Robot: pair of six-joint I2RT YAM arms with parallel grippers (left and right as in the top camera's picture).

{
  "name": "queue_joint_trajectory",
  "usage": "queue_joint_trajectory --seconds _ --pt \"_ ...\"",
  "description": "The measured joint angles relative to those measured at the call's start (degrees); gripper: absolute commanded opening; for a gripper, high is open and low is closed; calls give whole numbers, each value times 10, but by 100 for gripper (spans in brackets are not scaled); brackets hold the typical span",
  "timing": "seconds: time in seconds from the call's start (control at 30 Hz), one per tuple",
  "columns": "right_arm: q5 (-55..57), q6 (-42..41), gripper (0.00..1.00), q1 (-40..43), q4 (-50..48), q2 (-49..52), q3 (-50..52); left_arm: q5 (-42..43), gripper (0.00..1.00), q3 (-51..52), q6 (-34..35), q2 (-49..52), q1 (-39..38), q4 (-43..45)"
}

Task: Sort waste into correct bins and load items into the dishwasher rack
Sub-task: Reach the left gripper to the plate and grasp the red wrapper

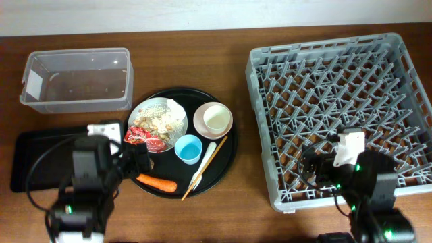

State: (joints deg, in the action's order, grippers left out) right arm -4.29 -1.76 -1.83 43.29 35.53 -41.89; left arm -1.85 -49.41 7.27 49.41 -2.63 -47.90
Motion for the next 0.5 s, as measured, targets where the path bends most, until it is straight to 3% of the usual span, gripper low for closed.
queue_joint_trajectory --seconds 0.17,0.5 --pt "0 0 99 0 63 97 -99 2 99 -78 0 100 0 -57" --pt "0 0 99 0 85 132 -107 5 99 -83 19 219 28 -19"
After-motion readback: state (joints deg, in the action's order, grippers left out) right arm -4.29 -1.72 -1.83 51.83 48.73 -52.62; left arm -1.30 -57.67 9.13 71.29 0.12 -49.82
